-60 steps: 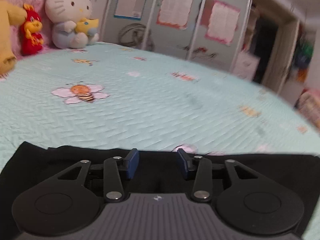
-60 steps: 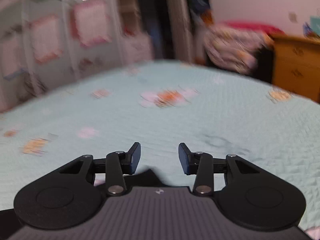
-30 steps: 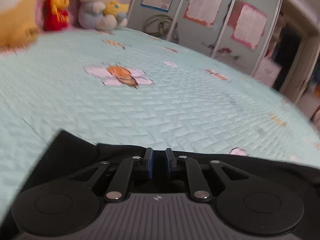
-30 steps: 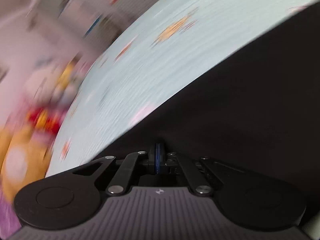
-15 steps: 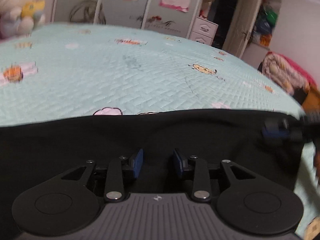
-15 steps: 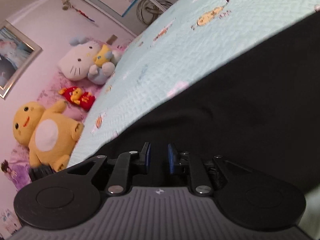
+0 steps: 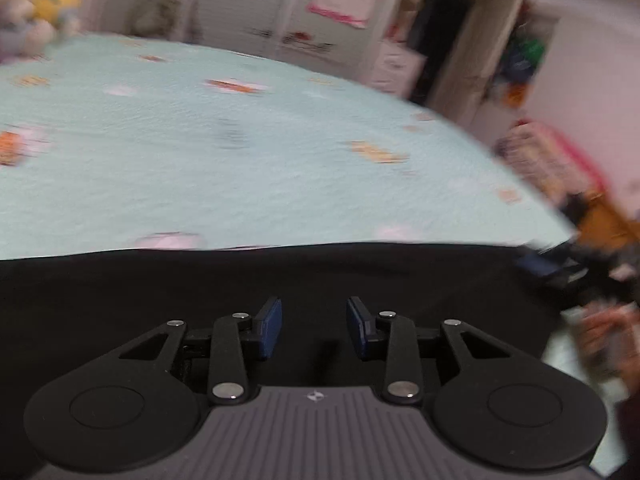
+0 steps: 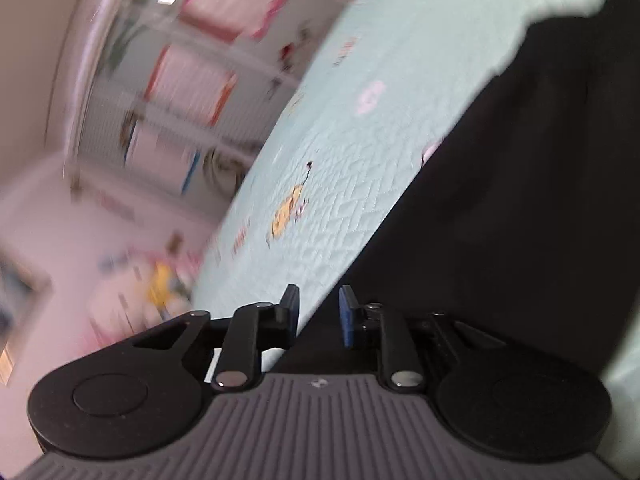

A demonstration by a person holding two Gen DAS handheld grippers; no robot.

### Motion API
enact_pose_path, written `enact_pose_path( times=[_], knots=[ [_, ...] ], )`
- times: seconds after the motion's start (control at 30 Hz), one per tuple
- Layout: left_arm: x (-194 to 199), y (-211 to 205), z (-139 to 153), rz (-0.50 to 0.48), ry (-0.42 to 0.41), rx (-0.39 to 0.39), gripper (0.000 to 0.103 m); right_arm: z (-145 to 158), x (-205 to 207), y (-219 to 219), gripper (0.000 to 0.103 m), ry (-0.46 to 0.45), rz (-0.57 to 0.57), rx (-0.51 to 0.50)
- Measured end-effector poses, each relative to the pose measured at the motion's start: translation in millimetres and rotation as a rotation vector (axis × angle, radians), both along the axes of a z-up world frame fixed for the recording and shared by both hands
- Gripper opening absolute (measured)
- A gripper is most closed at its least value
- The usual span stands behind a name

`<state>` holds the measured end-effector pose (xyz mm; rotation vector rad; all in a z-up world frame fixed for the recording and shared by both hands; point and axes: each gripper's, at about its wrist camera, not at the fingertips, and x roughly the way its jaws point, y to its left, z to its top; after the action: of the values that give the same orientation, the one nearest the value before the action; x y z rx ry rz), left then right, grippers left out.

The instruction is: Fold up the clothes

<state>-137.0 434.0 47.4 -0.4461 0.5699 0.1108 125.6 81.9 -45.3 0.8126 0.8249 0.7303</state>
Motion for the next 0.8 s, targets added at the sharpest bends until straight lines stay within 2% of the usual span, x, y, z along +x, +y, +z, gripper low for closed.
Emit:
enact_pose_path(
  times=[0.07,0.13,0.2,0.23,0.27,0.37,0.43,0.5,0.53,0.6,0.63,0.67,0.73,0.77,0.8],
  knots=[
    [29,-18,1,-0.098,-0.012,-0.068,0.039,-1,2,-16,0.023,-0.012,-0.035,-0.029],
    [62,-34,-6,-0.191,0.018,-0.12,0.041,-1,2,-30,0.023,-0.058,-0.103,-0.078],
    [84,-32,-21,-0.179,0.072,-0.117,0.041,-5,2,-38,0.018,-0.087,-0.154,-0.101],
    [86,-24,-27,-0.152,0.08,-0.107,0.019,-12,2,-37,0.011,-0.087,-0.165,-0.089],
    [79,-9,-33,-0.128,0.073,-0.148,0.008,-16,2,-40,0.007,-0.083,-0.172,-0.075],
    [26,47,-49,-0.028,0.057,-0.376,0.01,-18,4,-39,0.007,-0.085,-0.173,-0.067],
    [-31,93,-58,0.101,0.036,-0.455,0.006,-19,8,-38,0.007,-0.084,-0.169,-0.058],
    [-96,145,-66,0.298,-0.006,-0.576,0.005,-20,14,-36,0.007,-0.082,-0.167,-0.044],
    [-128,165,-65,0.409,-0.039,-0.608,0.003,-20,15,-31,0.007,-0.082,-0.166,-0.042],
    [-181,188,-45,0.57,-0.126,-0.58,0.008,-18,18,-21,0.008,-0.084,-0.165,-0.046],
    [-195,191,-35,0.586,-0.158,-0.57,0.016,-18,18,-20,0.008,-0.085,-0.164,-0.05],
    [-203,191,-25,0.566,-0.181,-0.565,0.028,-17,18,-19,0.008,-0.087,-0.164,-0.054],
    [-206,182,-11,0.467,-0.203,-0.547,0.038,-17,19,-18,0.009,-0.088,-0.163,-0.057],
    [-202,178,-9,0.414,-0.199,-0.537,0.045,-17,19,-18,0.009,-0.089,-0.162,-0.058],
    [-197,176,-13,0.372,-0.17,-0.527,0.046,-18,19,-17,0.009,-0.089,-0.162,-0.058]
  ],
)
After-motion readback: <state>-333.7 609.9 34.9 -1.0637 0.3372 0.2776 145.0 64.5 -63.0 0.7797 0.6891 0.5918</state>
